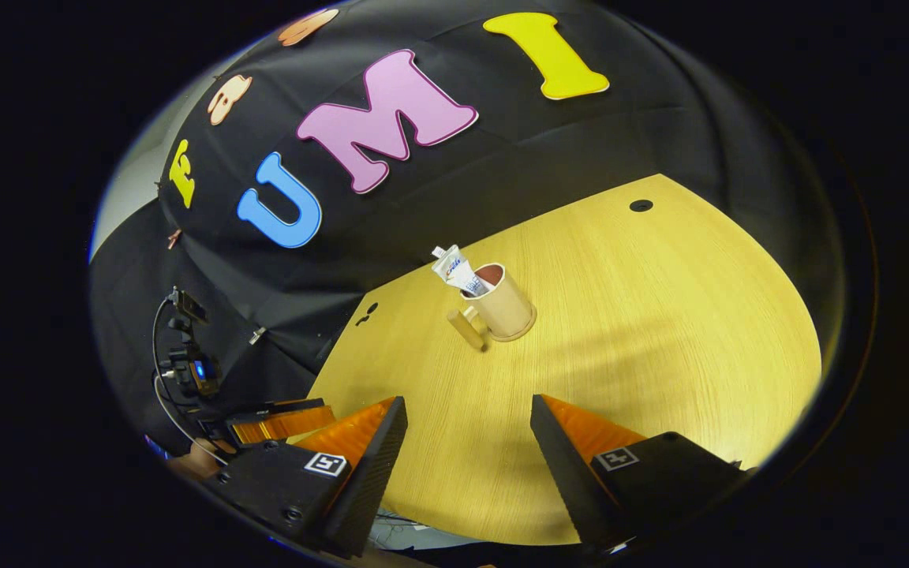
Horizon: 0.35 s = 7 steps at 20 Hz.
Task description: Put the toothbrush and toothpaste on the desktop into the cup, then pick up the cup and place it on the coaster on the desktop.
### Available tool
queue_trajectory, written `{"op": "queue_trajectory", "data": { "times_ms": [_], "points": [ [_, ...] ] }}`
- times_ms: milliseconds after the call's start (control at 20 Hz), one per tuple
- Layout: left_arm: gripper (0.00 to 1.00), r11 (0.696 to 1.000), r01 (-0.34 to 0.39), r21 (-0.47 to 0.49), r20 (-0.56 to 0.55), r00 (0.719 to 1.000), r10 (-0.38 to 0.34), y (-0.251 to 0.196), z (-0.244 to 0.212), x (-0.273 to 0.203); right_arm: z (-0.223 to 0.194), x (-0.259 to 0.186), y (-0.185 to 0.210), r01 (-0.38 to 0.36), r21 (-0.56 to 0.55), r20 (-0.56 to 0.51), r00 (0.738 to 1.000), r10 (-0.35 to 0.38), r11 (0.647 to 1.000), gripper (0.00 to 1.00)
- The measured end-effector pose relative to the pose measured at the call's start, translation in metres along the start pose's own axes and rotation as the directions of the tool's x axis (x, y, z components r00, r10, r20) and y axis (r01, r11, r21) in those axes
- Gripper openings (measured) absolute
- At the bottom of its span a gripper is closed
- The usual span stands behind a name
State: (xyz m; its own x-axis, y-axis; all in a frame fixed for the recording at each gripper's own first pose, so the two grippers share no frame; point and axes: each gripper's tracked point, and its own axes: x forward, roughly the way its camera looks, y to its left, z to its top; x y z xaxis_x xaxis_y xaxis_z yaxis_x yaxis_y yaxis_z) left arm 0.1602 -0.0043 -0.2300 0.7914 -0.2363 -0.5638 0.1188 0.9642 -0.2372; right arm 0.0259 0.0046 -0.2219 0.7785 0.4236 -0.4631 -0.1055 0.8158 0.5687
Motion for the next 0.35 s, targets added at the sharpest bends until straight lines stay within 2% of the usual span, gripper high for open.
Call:
{"op": "queue_trajectory", "data": {
  "times_ms": [350],
  "points": [
    [0.92, 1.000, -0.001, -0.008, -0.008, 1.000, 0.001, 0.0057, -0.0075, -0.0013, -0.0068, 0.0016, 0.0068, 0.003, -0.011, -0.007, 1.000, -0.003, 1.000, 0.97]
  ]
}}
